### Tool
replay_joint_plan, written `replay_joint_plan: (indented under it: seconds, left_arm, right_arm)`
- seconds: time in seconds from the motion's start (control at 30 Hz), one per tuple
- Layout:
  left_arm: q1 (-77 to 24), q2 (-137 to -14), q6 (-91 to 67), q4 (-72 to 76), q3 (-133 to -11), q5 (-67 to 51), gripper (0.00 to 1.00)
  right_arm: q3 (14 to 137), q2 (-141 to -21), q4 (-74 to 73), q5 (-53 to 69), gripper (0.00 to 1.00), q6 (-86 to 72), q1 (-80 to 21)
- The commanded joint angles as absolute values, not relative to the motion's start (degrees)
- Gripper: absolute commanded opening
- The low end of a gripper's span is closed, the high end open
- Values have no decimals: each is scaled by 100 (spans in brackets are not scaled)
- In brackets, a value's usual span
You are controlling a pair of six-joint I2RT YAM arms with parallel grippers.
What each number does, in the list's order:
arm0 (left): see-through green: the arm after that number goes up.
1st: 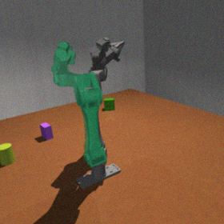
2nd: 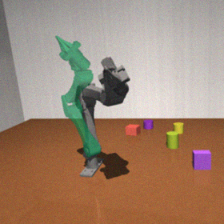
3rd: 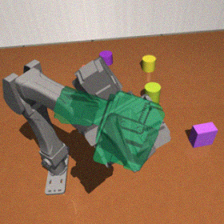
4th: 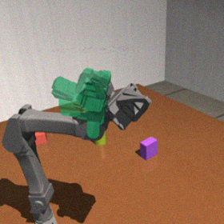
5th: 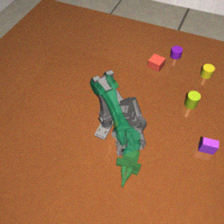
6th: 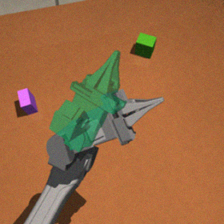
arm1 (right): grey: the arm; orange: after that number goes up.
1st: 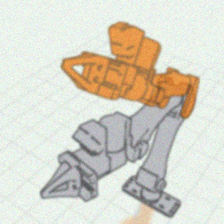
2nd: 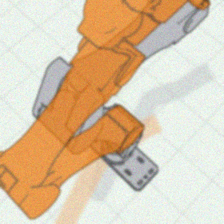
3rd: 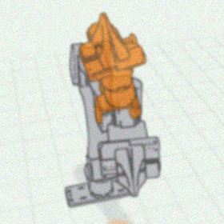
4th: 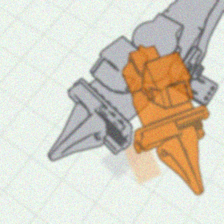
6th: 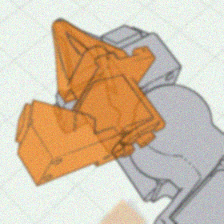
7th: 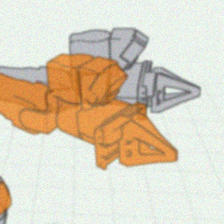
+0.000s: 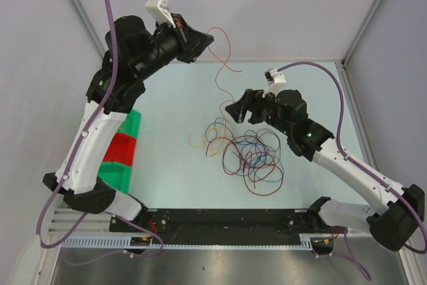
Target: Untangle the cables
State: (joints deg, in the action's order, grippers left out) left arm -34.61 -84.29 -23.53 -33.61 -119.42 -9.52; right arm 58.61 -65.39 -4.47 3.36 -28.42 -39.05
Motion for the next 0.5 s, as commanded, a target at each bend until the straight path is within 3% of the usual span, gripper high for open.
replay_joint_plan:
  seconds: [0.0,0.47]
  left_arm:
    - [-3481,-8165,-2478,-3024,-11865,-1116,0]
    - [-3489,-8095,-2443,-2997,-11795,-1134,0]
  right_arm:
    - [5968,-6592,-62,97,83,-2804,-3938]
    - [6301,-7233,203,-281,75,-2637,-3929]
